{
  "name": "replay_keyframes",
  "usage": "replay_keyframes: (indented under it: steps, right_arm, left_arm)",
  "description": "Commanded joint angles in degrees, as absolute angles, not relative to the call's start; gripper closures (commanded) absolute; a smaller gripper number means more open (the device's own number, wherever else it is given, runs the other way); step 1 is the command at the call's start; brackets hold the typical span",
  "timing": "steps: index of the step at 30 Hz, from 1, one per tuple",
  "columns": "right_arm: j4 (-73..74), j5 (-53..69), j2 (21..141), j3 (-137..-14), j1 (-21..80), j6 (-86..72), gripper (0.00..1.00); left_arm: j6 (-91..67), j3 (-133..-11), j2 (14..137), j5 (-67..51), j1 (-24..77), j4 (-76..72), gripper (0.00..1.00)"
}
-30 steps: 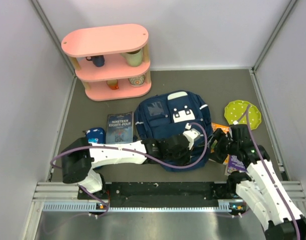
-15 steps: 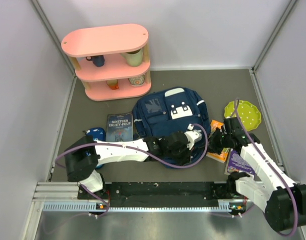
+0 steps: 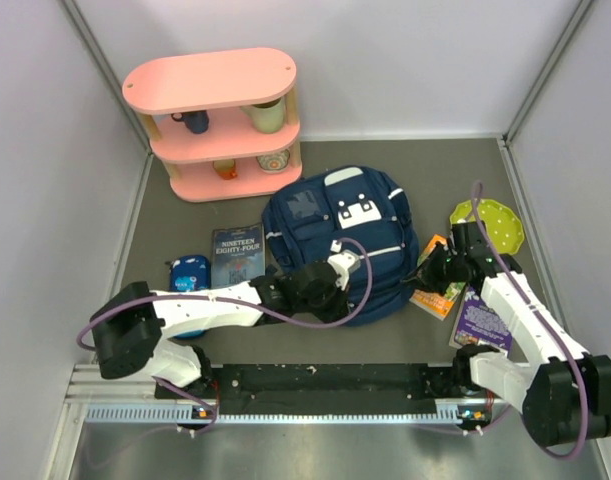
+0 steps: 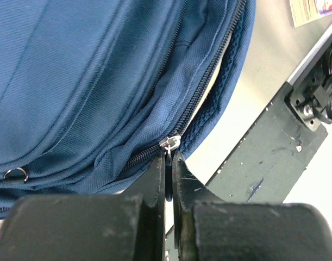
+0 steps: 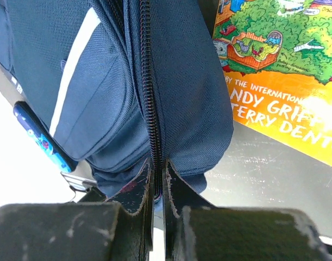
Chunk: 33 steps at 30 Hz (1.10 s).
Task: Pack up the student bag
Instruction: Unzip the student bag at the center of the board.
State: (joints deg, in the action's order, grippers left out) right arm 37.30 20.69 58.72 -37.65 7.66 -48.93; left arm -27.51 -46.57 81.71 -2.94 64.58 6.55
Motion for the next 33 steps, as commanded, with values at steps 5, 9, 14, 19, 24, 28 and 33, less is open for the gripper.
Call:
replay_keyframes:
  steps: [5, 9, 14, 19, 24, 28, 33]
  right_arm:
    - [30.59, 15.29, 58.45, -41.93, 5.1, -45.97, 1.0]
    - [29.19, 17.39, 57.31, -41.48, 5.18, -45.09, 1.0]
    - [29.18, 29.78, 57.75, -42.02, 5.1, -45.52, 0.59]
    - [31.64, 31.37, 48.62, -37.8, 5.1, -52.27, 0.07]
    - [32.34, 35.59, 40.8, -31.91, 7.63, -60.54, 0.07]
    - [32.34, 31.04, 37.8, -30.85, 13.61, -69.23, 0.09]
    - [32.08, 26.12, 37.44, -29.36, 17.57, -76.28, 0.11]
  left_arm:
    - [-30.06, -42.98, 76.73, 6.06, 57.48, 22.32, 1.0]
    - [-29.01, -42.63, 75.41, 5.37, 56.95, 22.68, 1.0]
    - [-27.6, -42.89, 72.95, -1.48, 56.95, 14.42, 1.0]
    - [-27.95, -46.05, 76.72, -4.3, 57.04, 11.87, 1.0]
    - [-28.56, -47.72, 79.36, -8.34, 57.74, 6.69, 1.0]
    - [-28.3, -50.62, 82.08, -9.23, 59.94, 5.19, 1.0]
    - [-28.04, -54.14, 84.02, -9.84, 62.48, 4.4, 1.0]
